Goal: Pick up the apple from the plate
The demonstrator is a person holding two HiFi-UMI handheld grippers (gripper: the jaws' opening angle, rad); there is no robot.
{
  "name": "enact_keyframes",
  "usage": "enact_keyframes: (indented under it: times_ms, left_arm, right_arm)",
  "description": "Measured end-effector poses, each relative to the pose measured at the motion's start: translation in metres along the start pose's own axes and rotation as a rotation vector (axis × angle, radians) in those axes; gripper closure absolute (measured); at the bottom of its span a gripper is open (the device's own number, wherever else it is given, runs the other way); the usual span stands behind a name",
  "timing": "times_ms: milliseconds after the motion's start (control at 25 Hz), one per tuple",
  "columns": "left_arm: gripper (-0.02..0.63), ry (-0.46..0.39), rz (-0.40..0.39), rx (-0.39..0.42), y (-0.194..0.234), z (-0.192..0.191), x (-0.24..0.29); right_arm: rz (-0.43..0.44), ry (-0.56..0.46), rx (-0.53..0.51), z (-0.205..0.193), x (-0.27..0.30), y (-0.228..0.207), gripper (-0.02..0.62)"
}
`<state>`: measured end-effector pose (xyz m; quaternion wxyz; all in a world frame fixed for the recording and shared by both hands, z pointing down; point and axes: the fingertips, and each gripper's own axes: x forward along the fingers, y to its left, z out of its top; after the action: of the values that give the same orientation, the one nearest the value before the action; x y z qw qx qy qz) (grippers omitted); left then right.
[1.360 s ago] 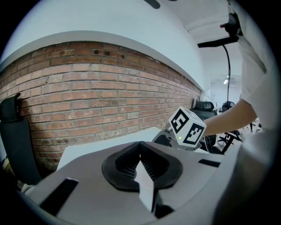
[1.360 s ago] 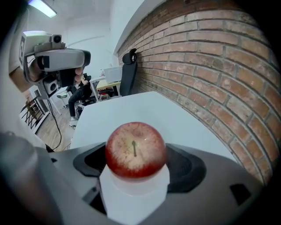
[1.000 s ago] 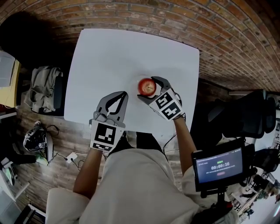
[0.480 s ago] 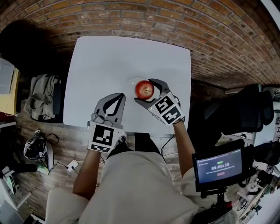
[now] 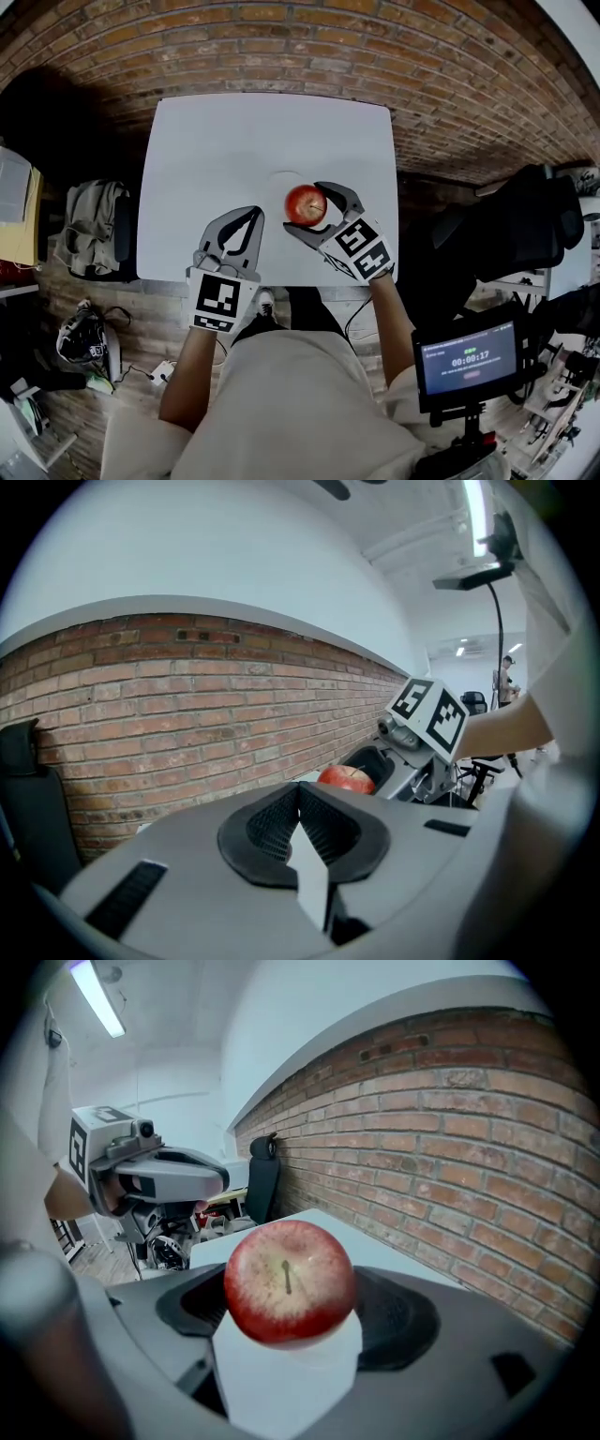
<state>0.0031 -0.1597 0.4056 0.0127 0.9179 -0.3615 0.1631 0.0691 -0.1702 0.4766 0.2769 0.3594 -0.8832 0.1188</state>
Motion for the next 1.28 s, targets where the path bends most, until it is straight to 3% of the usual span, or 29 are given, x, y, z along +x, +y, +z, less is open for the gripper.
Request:
enact_keyframes:
  times_ms: [440, 880, 1280]
  left_arm:
    - [0.601, -0.045, -0.011, 0.025, -0.004, 0.017, -0.015]
    - [0.601, -0.152, -0.038, 0.067, -0.010, 0.045, -0.053]
    - [0.601, -0.195, -0.072, 0.078, -0.022, 0.052, -0.068]
  right_arm:
    - [-0.020, -0.152, 0.045, 0.038, -0.034, 0.013, 0.195]
    - [-0.099, -0.336, 0.062, 0.082, -0.097, 0.048, 0.195]
    - [-0.186, -0.407, 0.104, 0.081, -0.135, 0.060, 0.195]
